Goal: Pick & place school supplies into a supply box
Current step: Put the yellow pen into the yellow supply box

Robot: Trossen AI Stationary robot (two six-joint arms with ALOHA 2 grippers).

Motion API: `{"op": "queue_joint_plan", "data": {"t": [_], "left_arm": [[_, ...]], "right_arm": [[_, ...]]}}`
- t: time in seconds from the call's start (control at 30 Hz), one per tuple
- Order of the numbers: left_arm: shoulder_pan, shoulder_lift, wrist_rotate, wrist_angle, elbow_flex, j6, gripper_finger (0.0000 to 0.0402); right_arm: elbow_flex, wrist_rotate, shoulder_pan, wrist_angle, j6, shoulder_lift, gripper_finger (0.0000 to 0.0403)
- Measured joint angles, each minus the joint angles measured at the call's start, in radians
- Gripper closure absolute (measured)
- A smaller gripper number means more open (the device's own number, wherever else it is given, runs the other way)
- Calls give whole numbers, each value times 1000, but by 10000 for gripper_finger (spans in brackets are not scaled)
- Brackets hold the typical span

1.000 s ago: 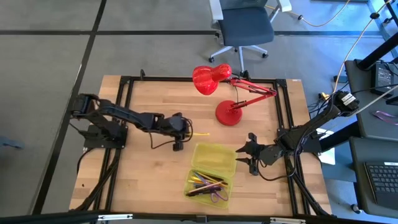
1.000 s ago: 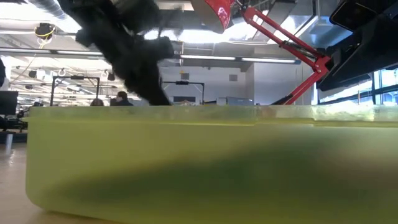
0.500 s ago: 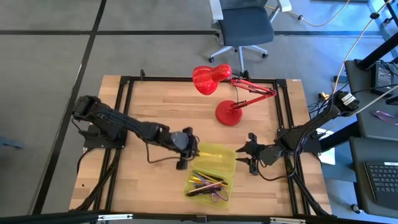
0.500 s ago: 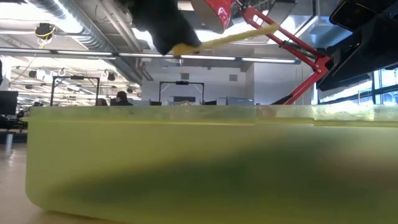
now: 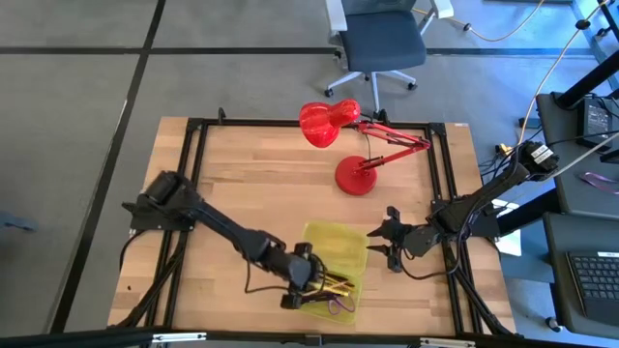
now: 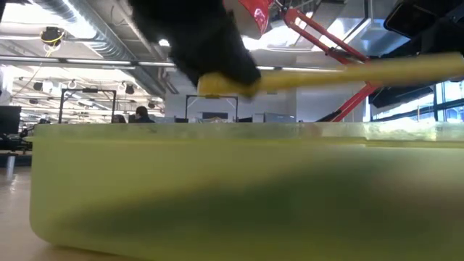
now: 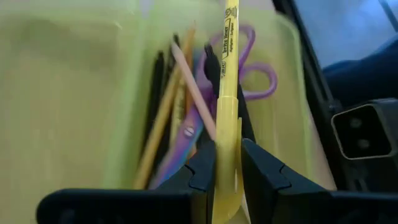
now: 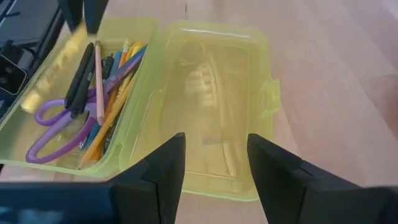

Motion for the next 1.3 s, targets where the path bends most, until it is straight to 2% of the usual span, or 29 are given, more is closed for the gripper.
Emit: {"op": "queue_joint_plan", "data": {"t": [0.37, 0.53, 0.6, 0.73, 0.93, 1.3], "left_arm": [[-17, 83, -7, -43, 7, -118, 354], [-12, 83, -43, -68, 7, -121, 354], [-8, 83, -60, -75, 7, -126, 352], [4, 83, -57, -90, 7, -147, 346], [11, 83, -24, -99, 7, -146, 331], [20, 71, 15, -94, 7, -111, 324]], "right_arm": [[0, -17, 0, -6, 142, 0, 226], [0, -189, 6, -14, 289, 6, 226], [0, -210, 23, -26, 318, 20, 226], [0, -213, 51, -36, 388, 79, 226], [0, -210, 92, -29, 369, 158, 226], [0, -52, 188, 78, 313, 318, 226]]}}
